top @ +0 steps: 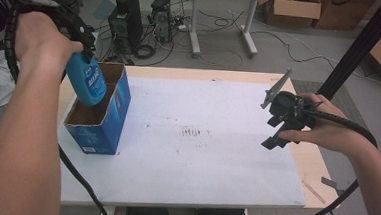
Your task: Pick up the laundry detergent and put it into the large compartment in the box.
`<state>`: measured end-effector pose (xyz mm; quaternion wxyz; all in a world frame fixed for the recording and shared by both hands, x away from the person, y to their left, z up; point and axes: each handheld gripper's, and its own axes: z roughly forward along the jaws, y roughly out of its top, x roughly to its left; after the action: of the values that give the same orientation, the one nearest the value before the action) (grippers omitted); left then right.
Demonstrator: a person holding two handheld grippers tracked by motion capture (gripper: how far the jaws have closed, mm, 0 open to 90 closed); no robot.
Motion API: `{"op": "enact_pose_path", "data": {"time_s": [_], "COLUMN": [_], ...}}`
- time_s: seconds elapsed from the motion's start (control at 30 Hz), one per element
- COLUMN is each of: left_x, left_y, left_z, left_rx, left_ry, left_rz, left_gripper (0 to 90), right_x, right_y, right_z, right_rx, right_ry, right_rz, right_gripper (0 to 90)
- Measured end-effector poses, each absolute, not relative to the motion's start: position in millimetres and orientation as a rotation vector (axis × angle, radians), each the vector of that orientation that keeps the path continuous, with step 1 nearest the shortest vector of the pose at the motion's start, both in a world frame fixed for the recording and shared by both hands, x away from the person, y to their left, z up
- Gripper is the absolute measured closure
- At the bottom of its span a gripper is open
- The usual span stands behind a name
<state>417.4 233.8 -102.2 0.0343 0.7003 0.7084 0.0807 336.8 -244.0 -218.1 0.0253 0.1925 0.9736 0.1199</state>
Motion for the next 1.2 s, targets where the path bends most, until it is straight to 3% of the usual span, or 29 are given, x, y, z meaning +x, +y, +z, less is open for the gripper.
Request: {"op": "enact_pose_path", "data": {"time_s": [0.47,1.2], "left_x": [421,435], "left_y": [243,246], "left_z": [-122,-192], "left_rx": [2.146,2.215], "left_ry": [2.201,2.251], "left_rz": [0.218,0.088], "left_gripper": [37.8,37.8], "right_x": [337,341], "right_y": [-243,-242], "right_z": [-222,-228], "right_rx": [0.604,0.614], "right_ry": [3.019,3.03], "right_rz": [0.359,0.348], "right_gripper": [24.4,24.5]}}
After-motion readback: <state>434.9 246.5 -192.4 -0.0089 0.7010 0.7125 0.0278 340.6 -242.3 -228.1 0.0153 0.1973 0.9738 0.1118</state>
